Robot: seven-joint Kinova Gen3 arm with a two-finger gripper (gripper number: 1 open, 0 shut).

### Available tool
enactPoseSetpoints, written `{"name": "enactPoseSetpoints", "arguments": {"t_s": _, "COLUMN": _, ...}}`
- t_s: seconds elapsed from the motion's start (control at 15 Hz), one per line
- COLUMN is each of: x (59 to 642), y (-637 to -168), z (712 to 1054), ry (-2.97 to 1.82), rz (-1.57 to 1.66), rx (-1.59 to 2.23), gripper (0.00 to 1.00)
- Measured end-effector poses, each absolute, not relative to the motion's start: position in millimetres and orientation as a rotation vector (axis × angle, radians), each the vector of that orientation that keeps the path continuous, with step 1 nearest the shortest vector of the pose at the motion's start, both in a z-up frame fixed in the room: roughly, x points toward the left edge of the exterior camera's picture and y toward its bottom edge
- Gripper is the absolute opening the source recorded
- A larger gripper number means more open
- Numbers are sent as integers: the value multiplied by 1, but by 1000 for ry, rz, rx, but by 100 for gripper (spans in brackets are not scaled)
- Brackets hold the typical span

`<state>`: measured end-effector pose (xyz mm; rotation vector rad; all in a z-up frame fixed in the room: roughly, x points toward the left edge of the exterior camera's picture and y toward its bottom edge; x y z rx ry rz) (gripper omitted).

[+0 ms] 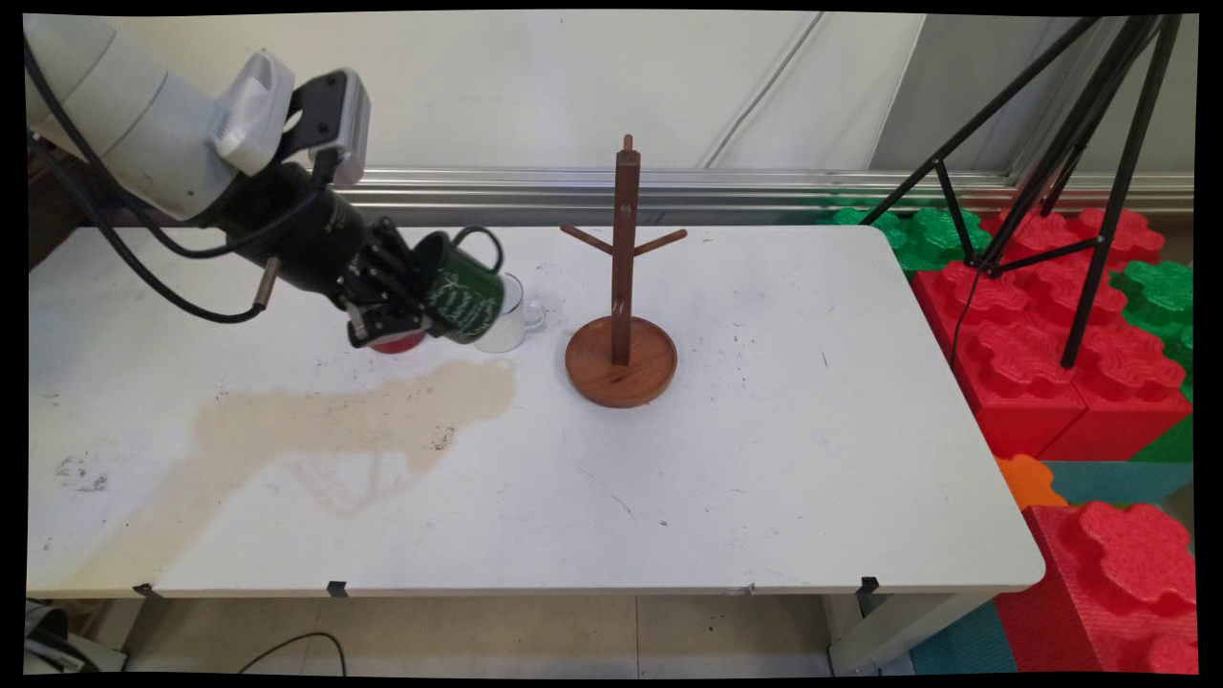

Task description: Place the picked object on the table

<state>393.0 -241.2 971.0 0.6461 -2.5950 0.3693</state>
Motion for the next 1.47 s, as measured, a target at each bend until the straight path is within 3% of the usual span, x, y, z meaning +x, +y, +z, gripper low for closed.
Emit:
{"name": "enactPoseSetpoints", "arguments": {"t_s": 0.8, "x": 426, "y": -250, "z": 919, "ry": -2824, "rz": 416, "rx": 816, "gripper": 0}}
{"name": "enactPoseSetpoints", "arguments": {"t_s": 1.47, "x": 419, "y": -261, "z": 879, "ry": -2920, "rz": 343, "rx": 857, "gripper": 0}}
